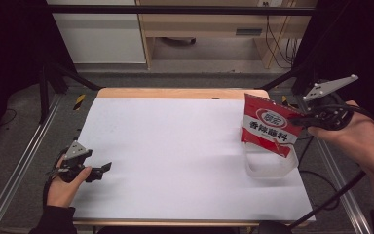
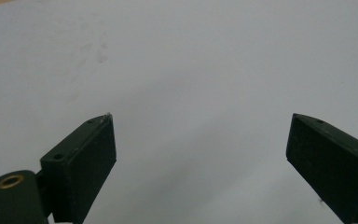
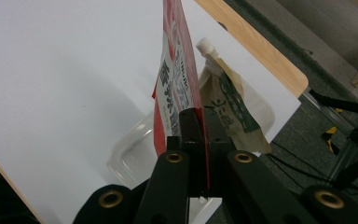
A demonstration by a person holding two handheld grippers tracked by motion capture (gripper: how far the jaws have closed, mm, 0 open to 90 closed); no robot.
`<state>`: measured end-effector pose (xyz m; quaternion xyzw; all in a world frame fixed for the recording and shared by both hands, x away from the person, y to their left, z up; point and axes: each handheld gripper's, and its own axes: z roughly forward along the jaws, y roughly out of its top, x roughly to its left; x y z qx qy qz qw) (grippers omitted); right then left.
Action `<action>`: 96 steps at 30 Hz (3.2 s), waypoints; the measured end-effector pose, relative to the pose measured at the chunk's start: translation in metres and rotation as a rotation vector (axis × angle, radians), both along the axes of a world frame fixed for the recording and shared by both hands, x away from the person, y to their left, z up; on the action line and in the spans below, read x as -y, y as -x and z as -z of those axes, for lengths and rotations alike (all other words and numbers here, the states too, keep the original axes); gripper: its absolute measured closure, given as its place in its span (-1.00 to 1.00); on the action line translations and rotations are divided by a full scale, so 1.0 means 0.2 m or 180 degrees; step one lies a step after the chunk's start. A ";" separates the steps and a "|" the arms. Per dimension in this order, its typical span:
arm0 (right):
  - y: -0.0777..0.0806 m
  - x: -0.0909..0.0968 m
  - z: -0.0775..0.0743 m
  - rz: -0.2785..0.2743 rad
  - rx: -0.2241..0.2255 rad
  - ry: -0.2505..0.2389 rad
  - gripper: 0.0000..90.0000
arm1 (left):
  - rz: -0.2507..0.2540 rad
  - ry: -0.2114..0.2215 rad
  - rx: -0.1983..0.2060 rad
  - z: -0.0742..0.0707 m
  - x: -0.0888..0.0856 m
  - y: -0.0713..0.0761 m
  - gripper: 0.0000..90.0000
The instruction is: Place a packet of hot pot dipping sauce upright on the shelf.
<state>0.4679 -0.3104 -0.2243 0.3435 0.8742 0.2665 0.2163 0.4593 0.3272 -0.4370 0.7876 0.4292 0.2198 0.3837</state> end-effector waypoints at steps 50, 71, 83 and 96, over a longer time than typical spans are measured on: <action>-0.02 0.27 0.39 0.0346 -0.0363 -0.0269 0.67 | -0.0005 -0.0006 -0.0009 0.00 -0.01 0.00 -0.81; -0.14 -0.01 0.33 0.0380 -0.0108 -0.0135 -0.45 | 0.0002 0.0007 -0.0007 0.00 -0.01 0.01 -0.81; -0.16 -0.12 0.25 0.0378 0.0083 -0.0163 -0.59 | 0.0003 0.0010 -0.0005 0.00 -0.01 0.01 -0.81; -0.14 -0.33 0.11 0.0359 0.0463 -0.0317 -0.63 | -0.0016 0.0015 0.0003 -0.01 -0.02 0.01 -0.82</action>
